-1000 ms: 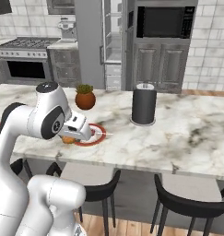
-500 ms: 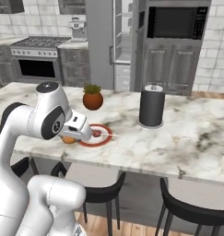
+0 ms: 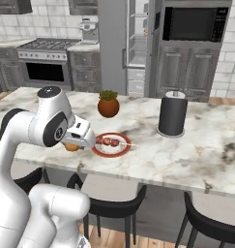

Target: Pick up the tangerine and pear from the fridge and place one fruit on each plate on the dining counter.

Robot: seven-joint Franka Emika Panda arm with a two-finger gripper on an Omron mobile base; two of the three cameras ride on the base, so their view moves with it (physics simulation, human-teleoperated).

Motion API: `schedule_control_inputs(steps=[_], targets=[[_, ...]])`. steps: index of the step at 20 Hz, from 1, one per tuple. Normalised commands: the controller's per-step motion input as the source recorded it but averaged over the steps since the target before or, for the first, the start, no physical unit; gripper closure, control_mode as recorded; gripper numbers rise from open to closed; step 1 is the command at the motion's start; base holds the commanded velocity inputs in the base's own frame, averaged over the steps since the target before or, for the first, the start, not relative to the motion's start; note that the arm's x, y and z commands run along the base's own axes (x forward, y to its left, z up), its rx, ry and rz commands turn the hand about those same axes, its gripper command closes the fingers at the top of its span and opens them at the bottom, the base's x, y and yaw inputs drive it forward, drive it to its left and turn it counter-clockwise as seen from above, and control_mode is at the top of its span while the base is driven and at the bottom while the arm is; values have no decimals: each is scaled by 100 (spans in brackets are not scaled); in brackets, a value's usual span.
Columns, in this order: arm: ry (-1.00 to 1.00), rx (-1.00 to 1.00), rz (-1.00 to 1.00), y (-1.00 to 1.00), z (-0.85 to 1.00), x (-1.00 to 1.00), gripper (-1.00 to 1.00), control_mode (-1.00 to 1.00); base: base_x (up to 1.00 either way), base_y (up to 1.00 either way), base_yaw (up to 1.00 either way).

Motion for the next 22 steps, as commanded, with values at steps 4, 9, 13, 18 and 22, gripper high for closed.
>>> schedule_control_inputs(steps=[4,9,13,18,22], targets=[[0,0,0,0,0,0,100,100,51,12,0],[0,0,0,0,0,0,100,100,70,0,0],[0,0,0,0,0,0,100,100,29,1,0],[0,0,0,0,0,0,100,100,32,2,0],[0,0,0,0,0,0,100,100,38,0,0]])
